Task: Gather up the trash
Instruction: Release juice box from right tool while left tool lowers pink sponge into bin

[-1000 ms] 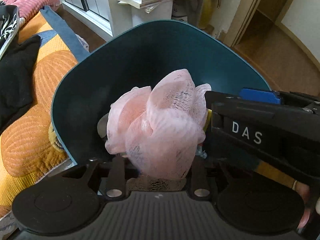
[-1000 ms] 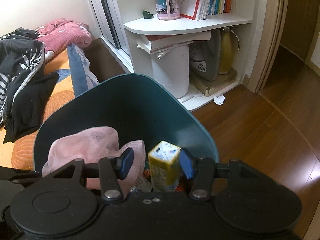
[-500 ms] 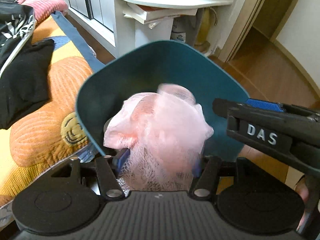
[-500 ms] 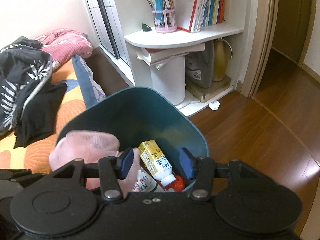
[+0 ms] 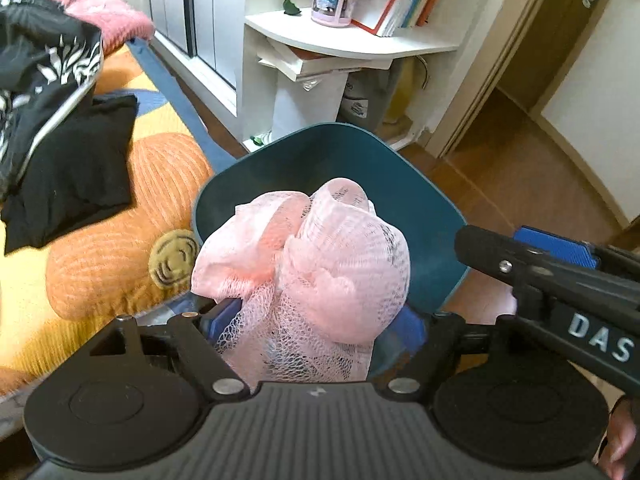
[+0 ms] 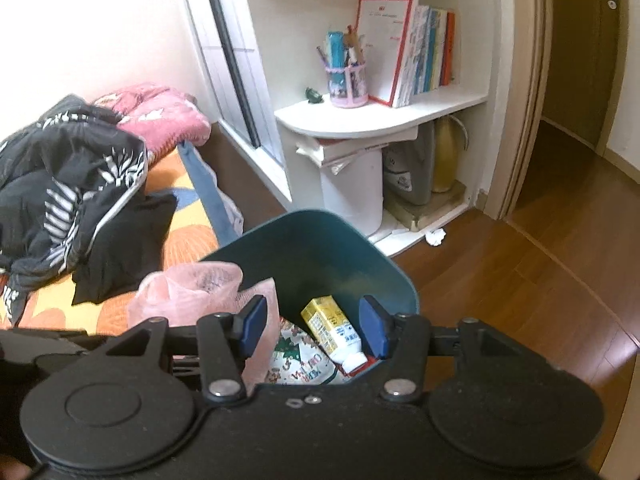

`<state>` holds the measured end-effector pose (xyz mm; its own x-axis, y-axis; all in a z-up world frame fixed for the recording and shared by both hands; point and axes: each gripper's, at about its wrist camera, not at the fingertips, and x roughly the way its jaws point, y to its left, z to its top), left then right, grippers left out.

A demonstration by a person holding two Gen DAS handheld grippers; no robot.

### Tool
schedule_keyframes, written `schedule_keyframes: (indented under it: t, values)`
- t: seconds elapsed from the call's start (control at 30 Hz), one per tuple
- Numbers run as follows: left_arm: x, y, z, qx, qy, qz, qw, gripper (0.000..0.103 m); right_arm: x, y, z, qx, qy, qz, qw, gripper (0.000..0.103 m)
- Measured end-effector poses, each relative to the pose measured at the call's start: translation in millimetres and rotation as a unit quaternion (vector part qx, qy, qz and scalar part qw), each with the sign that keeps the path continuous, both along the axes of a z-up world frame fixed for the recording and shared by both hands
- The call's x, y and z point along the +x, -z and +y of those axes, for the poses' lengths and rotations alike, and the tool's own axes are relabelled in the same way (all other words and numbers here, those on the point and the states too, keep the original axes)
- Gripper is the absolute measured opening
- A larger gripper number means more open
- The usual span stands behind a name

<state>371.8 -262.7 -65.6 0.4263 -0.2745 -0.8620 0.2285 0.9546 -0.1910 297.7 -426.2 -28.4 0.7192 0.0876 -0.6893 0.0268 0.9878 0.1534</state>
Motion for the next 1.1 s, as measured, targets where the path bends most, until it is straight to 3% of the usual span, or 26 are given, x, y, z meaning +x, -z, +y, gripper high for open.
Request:
schedule_keyframes:
  t: [0.17, 0.23, 0.5, 0.6, 0.9, 0.93, 1.0, 1.1]
  values:
    - [12, -4, -1, -0.014, -0.001, 0.01, 0.9998, 0.079, -12, 5, -24, 0.024, 0.028, -0.026, 0.999, 0.051]
    - [22, -4, 0, -0.028, -0.002, 0.019, 0.9994, 0.085, -16, 12, -37, 0.029, 0.039, -0.029, 0.998, 0.052]
    - [58, 9, 8, -0.106, -0.02, 0.083, 0.9907, 0.087, -19, 46, -35, 0.086, -0.093, -0.071, 0.989, 0.052]
    - [66, 10, 10, -0.14, -0.021, 0.105, 0.9844, 0.087, -10, 58, -30, 0.114, -0.102, -0.082, 0.985, 0.052]
    - [70, 12, -3, -0.164, -0.008, 0.121, 0.979, 0.087, 19, 88, -21, 0.164, -0.08, -0.063, 0.981, 0.049]
    - [71, 12, -5, -0.165, -0.007, 0.123, 0.9786, 0.087, 22, 91, -23, 0.177, -0.074, -0.056, 0.98, 0.041]
    - [71, 14, -6, -0.165, -0.004, 0.123, 0.9785, 0.087, 26, 95, -27, 0.204, -0.07, -0.049, 0.975, 0.008]
    - [72, 18, -6, -0.164, -0.005, 0.125, 0.9785, 0.087, 25, 96, -25, 0.202, -0.073, -0.045, 0.976, 0.006]
